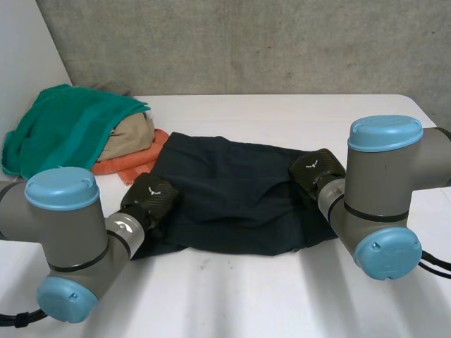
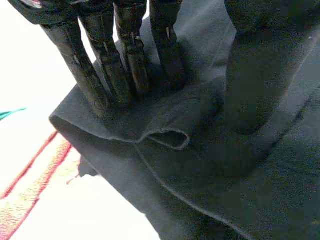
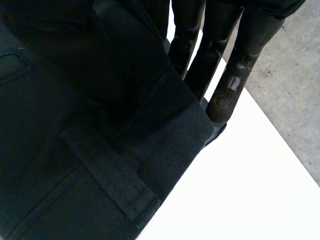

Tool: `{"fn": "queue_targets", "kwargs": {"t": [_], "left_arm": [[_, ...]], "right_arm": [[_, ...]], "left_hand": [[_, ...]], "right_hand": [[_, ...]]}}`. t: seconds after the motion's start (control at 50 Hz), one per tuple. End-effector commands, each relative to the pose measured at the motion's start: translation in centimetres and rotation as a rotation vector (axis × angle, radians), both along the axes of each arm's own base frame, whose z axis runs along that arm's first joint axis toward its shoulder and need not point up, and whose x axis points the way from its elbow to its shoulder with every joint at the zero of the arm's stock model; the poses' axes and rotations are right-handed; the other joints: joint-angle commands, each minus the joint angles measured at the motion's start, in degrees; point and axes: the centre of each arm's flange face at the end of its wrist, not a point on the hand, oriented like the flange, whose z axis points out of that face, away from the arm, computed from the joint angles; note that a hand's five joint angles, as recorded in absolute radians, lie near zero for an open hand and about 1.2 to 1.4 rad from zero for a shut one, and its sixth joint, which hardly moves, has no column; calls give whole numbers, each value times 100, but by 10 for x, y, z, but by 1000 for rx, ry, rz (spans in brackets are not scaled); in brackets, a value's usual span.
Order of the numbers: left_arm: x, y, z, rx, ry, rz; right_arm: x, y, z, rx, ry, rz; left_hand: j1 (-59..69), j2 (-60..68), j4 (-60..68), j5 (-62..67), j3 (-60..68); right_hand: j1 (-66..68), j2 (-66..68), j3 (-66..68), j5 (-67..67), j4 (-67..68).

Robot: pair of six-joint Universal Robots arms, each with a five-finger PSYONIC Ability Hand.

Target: Fold the laundry.

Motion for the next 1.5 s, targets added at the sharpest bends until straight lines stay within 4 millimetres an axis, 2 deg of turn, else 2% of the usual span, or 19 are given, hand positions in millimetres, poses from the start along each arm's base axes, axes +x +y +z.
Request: {"fn": "queue_targets", "kwargs": {"t": [0.02, 0.2, 0.36, 0.44, 0.48, 0.52, 0.54, 0.58, 0.66, 0.7, 0.8, 0.88, 1.08, 1.14, 1.16, 1.28, 1.4, 1.48, 1.5], "left_arm": [[0, -5, 2, -63, -54, -8], [-3, -12, 1, -78, -60, -10], [-8, -24, 0, -107, -49, -5], [-8, -24, 7, -121, -50, 2], [-6, -21, 29, -164, -32, 13], [-2, -15, 53, -202, -6, 21], [3, -4, 74, -222, 12, 25], [9, 8, 91, -232, 19, 24], [22, 45, 124, -201, 50, 9], [26, 57, 130, -167, 62, 0], [39, 86, 123, 37, 23, -18], [47, 108, 105, 222, -44, -36], [42, 106, 88, 294, -81, -59], [40, 114, 88, 323, -97, -83], [39, 124, 90, 348, -113, -106], [41, 149, 105, 373, -140, -160], [37, 137, 130, 243, -75, -149], [25, 106, 136, 118, -14, -126], [18, 89, 133, 79, 4, -116]], "right_arm": [[0, 0, 0, 0, 1, 0], [0, 0, -2, 3, 2, 0], [0, -1, -1, -8, 6, -2], [-3, -1, 9, -24, 12, -7], [-6, 0, 15, -26, 19, -9], [-12, 9, 33, -31, 50, 1], [-14, 13, 40, -33, 63, 8], [-22, 28, 62, -40, 99, 30], [-34, 50, 83, -38, 182, 68], [-39, 58, 88, -33, 222, 84], [-57, 81, 82, 29, 345, 124], [-67, 92, 64, 96, 421, 157], [-76, 112, 35, 217, 473, 216], [-80, 110, 35, 231, 474, 201], [-82, 111, 37, 238, 474, 200], [-91, 116, 69, 207, 401, 213], [-95, 98, 95, 129, 305, 205], [-90, 87, 101, 94, 266, 216], [-89, 83, 100, 87, 263, 216]], "left_hand": [[762, 667, 656, 663, 656], [1182, 1087, 1076, 1083, 1076], [4241, 4146, 4135, 4142, 4135], [4242, 4146, 4135, 4143, 4136], [4242, 4146, 4135, 4143, 4136], [4242, 4146, 4135, 4143, 4136], [4242, 4146, 4135, 4143, 4136], [4242, 4146, 4135, 4143, 4136], [4242, 4146, 4135, 4143, 4136], [4242, 4146, 4135, 4143, 4136], [4242, 4146, 4135, 4143, 4136], [4242, 4146, 4135, 4143, 4136], [4242, 4146, 4135, 4143, 4136], [4242, 4146, 4135, 4143, 4136], [4242, 4146, 4135, 4143, 4136], [4242, 4146, 4135, 4143, 4136], [4242, 4146, 4135, 4143, 4136], [4242, 4146, 4135, 4143, 4136], [4242, 4146, 4135, 4143, 4136]], "right_hand": [[2418, 1275, 1227, 1247, 1218], [2418, 1275, 1227, 1247, 1218], [2418, 1275, 1227, 1247, 1218], [2418, 1275, 1227, 1247, 1218], [2418, 1275, 1227, 1247, 1218], [2418, 1275, 1227, 1247, 1218], [2418, 1275, 1227, 1247, 1218], [2418, 1275, 1227, 1247, 1218], [2418, 1275, 1227, 1247, 1218], [2418, 1275, 1227, 1247, 1218], [2418, 1275, 1227, 1247, 1218], [2418, 1275, 1227, 1247, 1218], [2418, 1275, 1227, 1247, 1218], [2418, 1275, 1227, 1247, 1218], [2418, 1275, 1227, 1247, 1218], [2418, 1275, 1227, 1247, 1218], [2418, 1275, 1227, 1247, 1218], [2418, 1275, 1227, 1247, 1218], [2418, 1275, 1227, 1247, 1218]]}}
